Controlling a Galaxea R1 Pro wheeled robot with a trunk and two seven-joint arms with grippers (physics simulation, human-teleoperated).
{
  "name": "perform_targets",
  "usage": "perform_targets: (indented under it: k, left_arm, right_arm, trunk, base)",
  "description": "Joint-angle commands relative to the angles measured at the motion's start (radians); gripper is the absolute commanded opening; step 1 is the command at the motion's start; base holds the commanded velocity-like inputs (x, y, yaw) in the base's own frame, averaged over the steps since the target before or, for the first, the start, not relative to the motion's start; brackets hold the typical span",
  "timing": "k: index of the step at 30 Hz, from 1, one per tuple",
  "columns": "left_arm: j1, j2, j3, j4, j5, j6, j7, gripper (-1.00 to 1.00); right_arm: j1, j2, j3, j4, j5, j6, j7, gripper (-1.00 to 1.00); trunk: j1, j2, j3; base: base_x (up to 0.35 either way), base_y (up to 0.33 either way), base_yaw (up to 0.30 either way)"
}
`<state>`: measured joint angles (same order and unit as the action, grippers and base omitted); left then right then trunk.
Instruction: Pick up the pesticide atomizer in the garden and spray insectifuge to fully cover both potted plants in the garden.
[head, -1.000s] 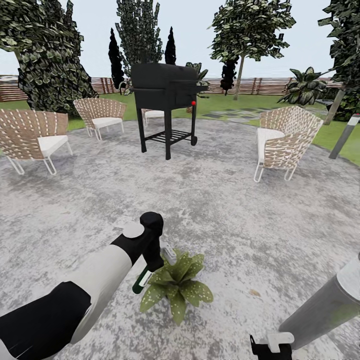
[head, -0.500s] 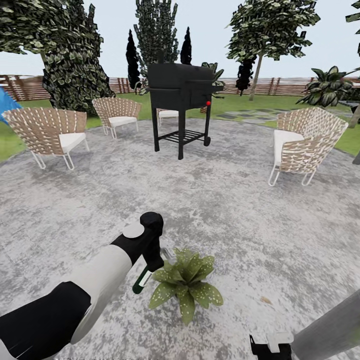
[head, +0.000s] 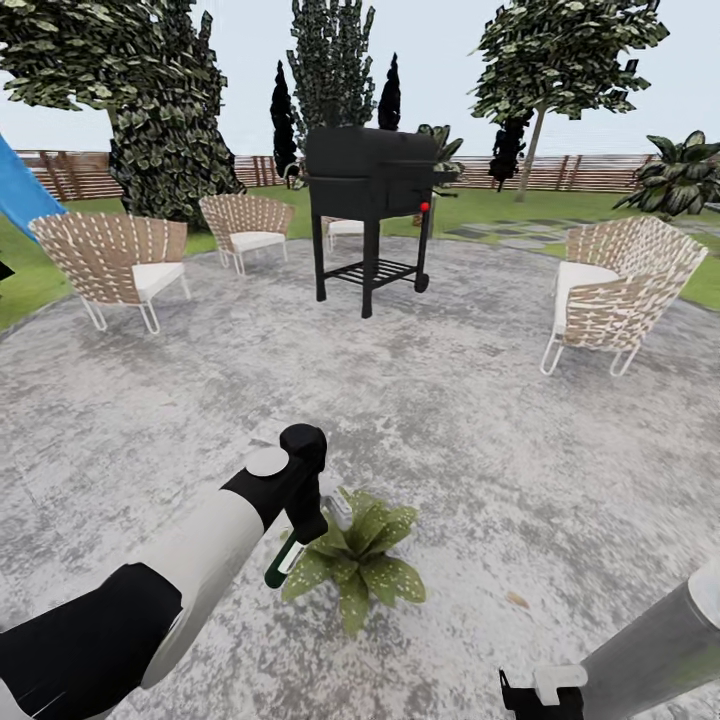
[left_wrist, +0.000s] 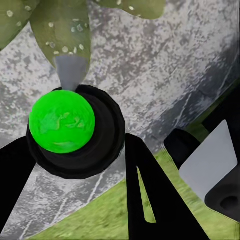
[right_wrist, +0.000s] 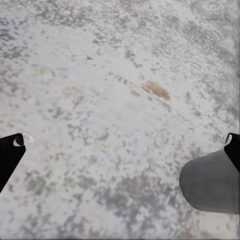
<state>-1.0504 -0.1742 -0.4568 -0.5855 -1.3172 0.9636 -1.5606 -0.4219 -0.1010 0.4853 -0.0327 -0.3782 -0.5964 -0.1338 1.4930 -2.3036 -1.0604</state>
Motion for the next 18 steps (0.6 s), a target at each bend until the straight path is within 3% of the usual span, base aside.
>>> perform_targets:
  k: [1,18]
  left_arm:
    - [-0.001,0.000,-0.002,0.000,-0.010,0.010,-0.010,-1.00]
    - [0.000,0.000,-0.002,0.000,-0.011,0.010,-0.010,-1.00]
  right_arm:
    - [0.000,0.000,0.009,-0.001,-0.004,0.000,-0.006,1.00]
    - [0.000,0.000,0.009,-0.001,-0.004,0.000,-0.006,1.00]
  trunk:
    - [0.000,0.000,-0.001]
    - [0.000,0.000,-0.001]
  base:
    - [-0.141,-0.252,0.204]
    - [-0.253,-0.200,0.271]
